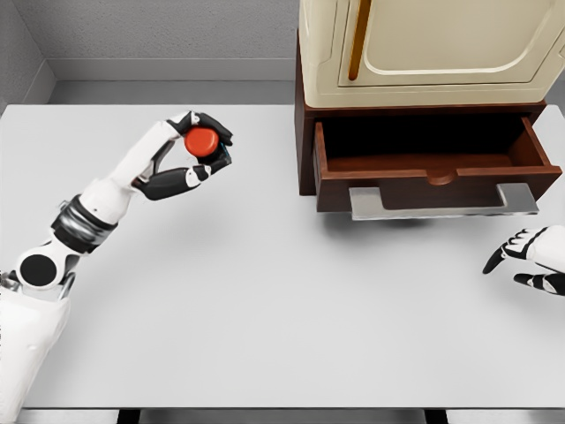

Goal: Put the switch into the drawer with left arm, and close the drawer with right arm

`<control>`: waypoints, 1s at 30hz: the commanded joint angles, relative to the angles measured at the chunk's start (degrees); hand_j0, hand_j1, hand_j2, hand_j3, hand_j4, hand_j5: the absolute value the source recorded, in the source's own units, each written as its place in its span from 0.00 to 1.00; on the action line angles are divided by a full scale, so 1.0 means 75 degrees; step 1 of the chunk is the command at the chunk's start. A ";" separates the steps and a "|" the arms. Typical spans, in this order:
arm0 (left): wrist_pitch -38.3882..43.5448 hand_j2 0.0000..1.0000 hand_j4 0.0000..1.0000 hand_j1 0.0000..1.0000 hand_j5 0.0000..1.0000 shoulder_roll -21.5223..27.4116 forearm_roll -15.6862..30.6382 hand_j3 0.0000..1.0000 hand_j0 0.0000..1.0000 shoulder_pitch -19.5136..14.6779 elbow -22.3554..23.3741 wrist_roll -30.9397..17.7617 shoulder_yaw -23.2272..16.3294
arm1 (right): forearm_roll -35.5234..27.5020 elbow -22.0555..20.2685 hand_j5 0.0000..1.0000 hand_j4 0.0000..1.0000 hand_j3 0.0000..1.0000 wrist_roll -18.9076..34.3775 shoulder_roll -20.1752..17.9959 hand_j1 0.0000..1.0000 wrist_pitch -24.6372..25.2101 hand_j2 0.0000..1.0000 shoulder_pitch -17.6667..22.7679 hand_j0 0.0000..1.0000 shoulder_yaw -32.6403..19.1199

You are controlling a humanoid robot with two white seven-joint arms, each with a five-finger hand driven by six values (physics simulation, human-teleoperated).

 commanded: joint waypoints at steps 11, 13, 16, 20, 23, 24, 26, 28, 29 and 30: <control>0.0116 0.41 0.41 0.41 0.41 -0.0859 -0.0354 0.41 0.41 -0.0738 -0.0192 0.0001 -0.0432 | -0.0061 -0.0004 0.59 0.59 0.59 -0.0002 -0.0013 0.59 0.0015 0.59 0.0012 0.59 0.0012; 0.0116 0.41 0.41 0.41 0.41 -0.1070 -0.0659 0.41 0.41 -0.0762 -0.0181 0.0001 -0.0432 | -0.0049 0.0008 0.59 0.59 0.59 -0.0002 -0.0013 0.59 0.0015 0.59 0.0012 0.59 0.0000; 0.0116 0.41 0.41 0.41 0.41 -0.1281 -0.0940 0.41 0.41 -0.0844 -0.0169 0.0001 -0.0444 | -0.0049 0.0020 0.59 0.59 0.59 -0.0002 -0.0013 0.59 0.0015 0.59 0.0012 0.59 0.0000; 0.0233 0.41 0.41 0.41 0.41 -0.1598 -0.1327 0.41 0.41 -0.0973 -0.0192 0.0001 -0.0631 | -0.0049 0.0008 0.59 0.59 0.59 -0.0002 -0.0013 0.59 0.0015 0.59 0.0012 0.59 0.0000; 0.0233 0.41 0.41 0.41 0.41 -0.1633 -0.1386 0.41 0.41 -0.1137 -0.0216 0.0001 -0.0819 | -0.0061 0.0020 0.59 0.59 0.59 -0.0002 -0.0013 0.59 0.0015 0.59 0.0012 0.59 0.0000; 0.0233 0.41 0.41 0.41 0.41 -0.1644 -0.1549 0.41 0.41 -0.1195 -0.0216 0.0001 -0.0912 | -0.0061 0.0020 0.59 0.59 0.59 -0.0002 -0.0013 0.59 0.0015 0.59 0.0012 0.59 0.0000; 0.0221 0.41 0.41 0.41 0.41 -0.1832 -0.1877 0.41 0.41 -0.1195 -0.0216 0.0001 -0.0924 | -0.0061 0.0008 0.59 0.59 0.59 -0.0002 -0.0013 0.59 0.0015 0.59 0.0012 0.59 0.0000; 0.0221 0.41 0.41 0.41 0.41 -0.2101 -0.2487 0.41 0.41 -0.1242 -0.0216 0.0001 -0.0924 | -0.0061 0.0008 0.59 0.59 0.59 -0.0002 -0.0013 0.59 0.0015 0.59 0.0012 0.59 0.0000; 0.0221 0.41 0.41 0.41 0.41 -0.2160 -0.2662 0.41 0.41 -0.1254 -0.0216 0.0001 -0.0924 | -0.0049 0.0008 0.59 0.59 0.59 -0.0002 -0.0013 0.59 0.0015 0.59 0.0012 0.59 0.0000; 0.0221 0.41 0.41 0.41 0.41 -0.2254 -0.2827 0.41 0.41 -0.1254 -0.0216 0.0001 -0.0924 | -0.0049 0.0008 0.59 0.59 0.59 -0.0002 -0.0013 0.59 0.0015 0.59 0.0012 0.59 0.0000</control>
